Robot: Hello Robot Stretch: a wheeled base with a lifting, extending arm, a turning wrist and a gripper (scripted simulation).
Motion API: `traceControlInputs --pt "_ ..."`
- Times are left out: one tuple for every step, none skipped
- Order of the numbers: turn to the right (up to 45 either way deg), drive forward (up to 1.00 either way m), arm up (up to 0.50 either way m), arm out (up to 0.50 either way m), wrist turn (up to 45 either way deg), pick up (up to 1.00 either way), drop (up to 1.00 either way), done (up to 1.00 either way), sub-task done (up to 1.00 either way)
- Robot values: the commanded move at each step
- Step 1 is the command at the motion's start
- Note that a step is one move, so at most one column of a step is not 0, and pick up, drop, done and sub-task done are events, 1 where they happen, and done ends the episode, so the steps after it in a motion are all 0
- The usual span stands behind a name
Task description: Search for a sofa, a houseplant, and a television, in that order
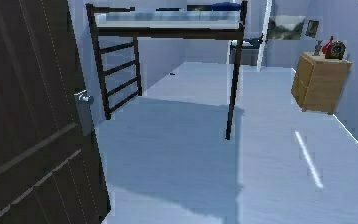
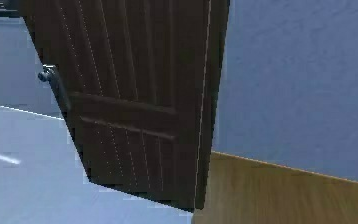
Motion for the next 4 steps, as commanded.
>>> traceControlInputs --pt "15.0 0.00 0.00 0.00 0.0 0.00 0.00 0.00 0.00" --pt "0.0 1.00 0.00 0.00 0.0 0.00 0.00 0.00 0.00" --pt "12.0 0.00 0.00 0.00 0.0 0.00 0.00 0.00 0.00" --pt "0.0 0.20 0.00 0.00 0.0 0.00 0.00 0.00 0.00"
